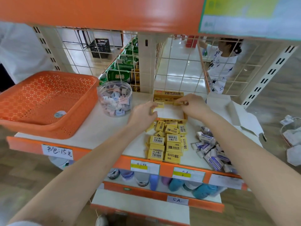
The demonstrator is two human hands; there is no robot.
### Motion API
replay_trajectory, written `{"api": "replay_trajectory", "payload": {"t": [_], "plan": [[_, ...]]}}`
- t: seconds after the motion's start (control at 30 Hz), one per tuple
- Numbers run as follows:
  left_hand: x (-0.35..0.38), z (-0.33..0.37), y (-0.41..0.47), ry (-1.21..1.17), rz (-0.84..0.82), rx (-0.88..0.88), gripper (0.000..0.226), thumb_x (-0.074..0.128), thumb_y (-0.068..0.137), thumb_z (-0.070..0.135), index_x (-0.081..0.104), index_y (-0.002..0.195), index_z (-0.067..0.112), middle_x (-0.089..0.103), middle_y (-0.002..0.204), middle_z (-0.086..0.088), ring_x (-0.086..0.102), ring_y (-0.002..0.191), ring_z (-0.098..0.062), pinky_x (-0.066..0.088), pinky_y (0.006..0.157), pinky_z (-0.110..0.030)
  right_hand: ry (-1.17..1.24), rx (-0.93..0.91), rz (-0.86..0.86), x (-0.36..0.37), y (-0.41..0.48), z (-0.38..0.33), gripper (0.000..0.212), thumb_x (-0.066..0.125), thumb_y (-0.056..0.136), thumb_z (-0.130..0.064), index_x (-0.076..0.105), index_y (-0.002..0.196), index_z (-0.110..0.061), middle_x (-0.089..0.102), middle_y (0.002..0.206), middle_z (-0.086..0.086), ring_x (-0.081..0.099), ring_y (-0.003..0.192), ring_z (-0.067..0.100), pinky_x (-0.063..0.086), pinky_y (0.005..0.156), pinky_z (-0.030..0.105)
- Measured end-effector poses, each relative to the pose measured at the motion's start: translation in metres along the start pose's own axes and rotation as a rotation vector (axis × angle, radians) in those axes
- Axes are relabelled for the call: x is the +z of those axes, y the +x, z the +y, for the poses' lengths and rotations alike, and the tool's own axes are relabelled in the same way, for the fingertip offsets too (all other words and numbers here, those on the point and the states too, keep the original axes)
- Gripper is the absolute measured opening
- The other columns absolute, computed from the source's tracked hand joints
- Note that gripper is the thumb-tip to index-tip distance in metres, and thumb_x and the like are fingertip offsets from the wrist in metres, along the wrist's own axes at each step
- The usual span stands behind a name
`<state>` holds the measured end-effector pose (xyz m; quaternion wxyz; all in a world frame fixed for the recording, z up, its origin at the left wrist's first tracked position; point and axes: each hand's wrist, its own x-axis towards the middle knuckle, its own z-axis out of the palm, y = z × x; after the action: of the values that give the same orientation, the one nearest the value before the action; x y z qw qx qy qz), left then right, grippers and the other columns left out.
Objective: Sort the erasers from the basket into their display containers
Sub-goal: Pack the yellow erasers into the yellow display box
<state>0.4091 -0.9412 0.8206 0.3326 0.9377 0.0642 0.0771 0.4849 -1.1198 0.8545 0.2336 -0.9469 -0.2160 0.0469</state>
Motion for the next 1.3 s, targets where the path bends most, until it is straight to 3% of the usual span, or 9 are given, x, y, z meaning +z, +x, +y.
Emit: {"api": "replay_trajectory", "payload": {"t": [0.07,0.17,0.33,0.4,0.5,0.63,0.73,0.9,1.3], "plan": [[0.003,0.001,-0.007,-0.037,-0.039,-0.004,0.035,0.055,0.092,0.021,0.055,0.127,0.027,0.062,0.118,0.008,0.062,0.093,-0.011,0.057,0.08,-0.037,0.028,-0.081,-0.059,-0.004,-0.013,-0.006,0.032,0.047,0.094,-0.013,0.065,0.113,-0.031,0.062,0.122,-0.004,0.057,0.108,0.015,0.041,0.088,0.022],[0.002,0.0,-0.016,-0.052,-0.085,0.02,0.032,0.058,0.091,0.016,0.06,0.121,0.026,0.063,0.118,0.008,0.063,0.095,-0.012,0.052,0.076,-0.024,0.093,-0.201,-0.22,-0.009,-0.034,-0.012,0.034,0.057,0.091,-0.017,0.06,0.095,-0.05,0.069,0.102,-0.01,0.064,0.092,0.013,0.053,0.087,0.036],[-0.008,-0.005,-0.026,-0.088,-0.114,0.114,0.021,0.059,0.091,0.012,0.067,0.109,0.016,0.061,0.106,0.006,0.05,0.094,-0.002,0.032,0.069,0.004,0.113,-0.276,-0.447,-0.008,-0.056,-0.007,0.025,0.059,0.091,-0.027,0.065,0.113,-0.038,0.067,0.11,-0.009,0.06,0.101,0.004,0.047,0.097,0.036],[-0.011,-0.008,-0.028,-0.099,-0.101,0.17,0.018,0.061,0.089,0.011,0.068,0.105,0.016,0.061,0.107,0.006,0.05,0.087,0.003,0.035,0.073,0.002,0.11,-0.285,-0.46,-0.01,-0.059,-0.008,0.027,0.058,0.091,-0.033,0.064,0.117,-0.035,0.064,0.116,-0.011,0.057,0.105,0.002,0.044,0.099,0.034],[-0.014,-0.01,-0.028,-0.085,-0.146,0.199,0.019,0.064,0.088,0.017,0.068,0.106,0.023,0.06,0.092,0.013,0.052,0.081,0.005,0.046,0.078,-0.019,0.121,-0.28,-0.508,-0.017,-0.063,-0.01,0.034,0.063,0.086,-0.042,0.062,0.119,-0.036,0.059,0.12,-0.016,0.054,0.106,-0.003,0.043,0.096,0.024],[-0.015,-0.008,-0.03,0.052,-0.315,0.211,0.03,0.066,0.088,0.023,0.064,0.117,0.03,0.062,0.089,0.018,0.055,0.085,0.002,0.043,0.081,-0.019,0.09,-0.3,-0.56,-0.016,-0.07,-0.01,0.039,0.071,0.081,-0.036,0.062,0.119,-0.035,0.054,0.114,-0.029,0.048,0.1,-0.017,0.038,0.086,0.006],[-0.016,-0.003,-0.029,0.099,-0.343,0.254,0.035,0.067,0.087,0.023,0.063,0.121,0.029,0.064,0.095,0.016,0.057,0.087,-0.001,0.045,0.085,-0.02,0.064,-0.303,-0.505,-0.013,-0.07,-0.012,0.038,0.07,0.083,-0.031,0.062,0.119,-0.034,0.058,0.115,-0.018,0.052,0.103,-0.004,0.044,0.091,0.019],[-0.015,0.001,-0.024,0.145,-0.347,0.287,0.034,0.069,0.086,0.024,0.065,0.119,0.029,0.066,0.096,0.016,0.055,0.078,0.005,0.038,0.069,-0.001,-0.01,-0.289,-0.506,-0.011,-0.073,-0.017,0.04,0.066,0.085,-0.033,0.058,0.124,-0.028,0.058,0.106,-0.008,0.054,0.098,0.01,0.046,0.088,0.03],[-0.016,-0.015,-0.024,-0.062,-0.286,0.22,0.023,0.062,0.091,0.02,0.068,0.112,0.027,0.068,0.092,0.013,0.057,0.079,0.017,0.039,0.071,0.0,0.154,-0.259,-0.378,-0.002,-0.074,-0.011,0.02,0.069,0.084,-0.024,0.063,0.102,-0.032,0.064,0.096,-0.011,0.059,0.088,0.002,0.049,0.08,0.019]]}}
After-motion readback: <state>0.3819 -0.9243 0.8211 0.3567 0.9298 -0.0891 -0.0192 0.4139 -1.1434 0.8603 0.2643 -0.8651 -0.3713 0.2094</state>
